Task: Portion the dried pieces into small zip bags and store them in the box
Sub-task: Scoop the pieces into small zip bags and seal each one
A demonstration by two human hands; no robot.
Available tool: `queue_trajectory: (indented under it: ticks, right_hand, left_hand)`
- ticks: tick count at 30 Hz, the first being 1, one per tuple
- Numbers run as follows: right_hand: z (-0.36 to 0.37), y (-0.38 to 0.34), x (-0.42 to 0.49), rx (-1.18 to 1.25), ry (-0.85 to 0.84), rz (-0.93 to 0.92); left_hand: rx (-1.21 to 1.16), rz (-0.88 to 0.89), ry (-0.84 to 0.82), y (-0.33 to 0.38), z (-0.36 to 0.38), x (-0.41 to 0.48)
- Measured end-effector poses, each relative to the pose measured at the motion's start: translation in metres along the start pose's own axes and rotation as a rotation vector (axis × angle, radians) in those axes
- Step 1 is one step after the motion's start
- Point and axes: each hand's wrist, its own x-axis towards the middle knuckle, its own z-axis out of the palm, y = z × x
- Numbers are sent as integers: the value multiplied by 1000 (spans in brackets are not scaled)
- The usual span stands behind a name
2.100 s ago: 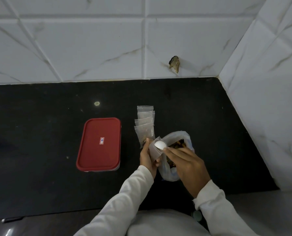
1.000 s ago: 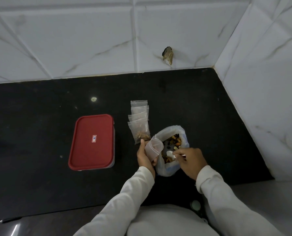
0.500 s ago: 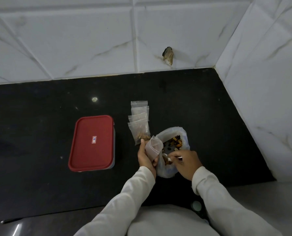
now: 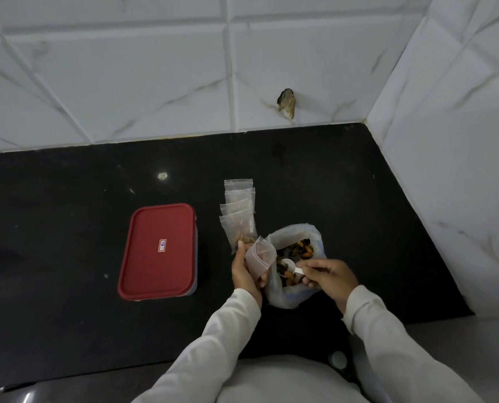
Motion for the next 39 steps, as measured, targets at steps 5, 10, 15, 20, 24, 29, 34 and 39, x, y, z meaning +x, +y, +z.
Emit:
queue_trajectory:
  ticks: [5, 10, 15, 20, 24, 29, 34, 39]
  right_hand:
    - [-8, 1, -2, 59, 15, 1]
    - [-15, -1, -2, 88, 63, -27]
    - [-17, -10, -9, 82, 115, -46]
    - [-15, -22, -20, 117, 131, -72]
    - [-8, -40, -32, 177, 135, -162]
    - [12, -55, -37, 252, 123, -197]
    - [34, -54, -38, 268, 140, -242]
    - [45, -45, -35, 147, 194, -256]
  left_hand:
    - [0, 10, -43, 1, -4, 5]
    - [2, -10, -24, 6, -2, 1]
    - [35, 17, -53, 6, -1, -2]
    - [36, 5, -58, 7, -2, -1]
    - [25, -37, -42, 4, -5, 5]
    - [-13, -64, -42, 5, -5, 10]
    - [-54, -69, -10, 8, -3, 9]
    - [-101, -80, -1, 6, 1, 7]
